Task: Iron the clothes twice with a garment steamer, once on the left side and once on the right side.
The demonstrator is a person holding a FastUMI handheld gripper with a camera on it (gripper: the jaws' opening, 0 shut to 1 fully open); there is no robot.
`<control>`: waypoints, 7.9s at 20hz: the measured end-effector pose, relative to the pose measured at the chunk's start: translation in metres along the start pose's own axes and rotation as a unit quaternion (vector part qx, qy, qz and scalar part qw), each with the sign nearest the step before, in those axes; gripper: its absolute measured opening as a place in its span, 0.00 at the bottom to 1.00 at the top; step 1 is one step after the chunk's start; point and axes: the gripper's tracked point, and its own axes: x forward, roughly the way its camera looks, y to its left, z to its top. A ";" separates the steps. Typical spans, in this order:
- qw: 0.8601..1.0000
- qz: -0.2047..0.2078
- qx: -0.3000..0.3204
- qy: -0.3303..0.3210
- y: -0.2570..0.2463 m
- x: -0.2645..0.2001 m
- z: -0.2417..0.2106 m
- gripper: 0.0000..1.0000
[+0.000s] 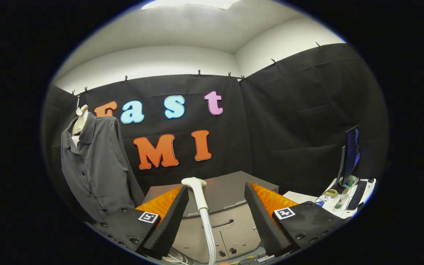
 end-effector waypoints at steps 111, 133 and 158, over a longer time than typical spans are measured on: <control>0.966 0.170 -0.048 0.189 0.390 0.067 -0.063 0.45; 0.944 0.153 -0.078 0.282 0.391 0.080 -0.181 0.44; 0.909 0.131 -0.113 0.379 0.369 0.047 -0.302 0.45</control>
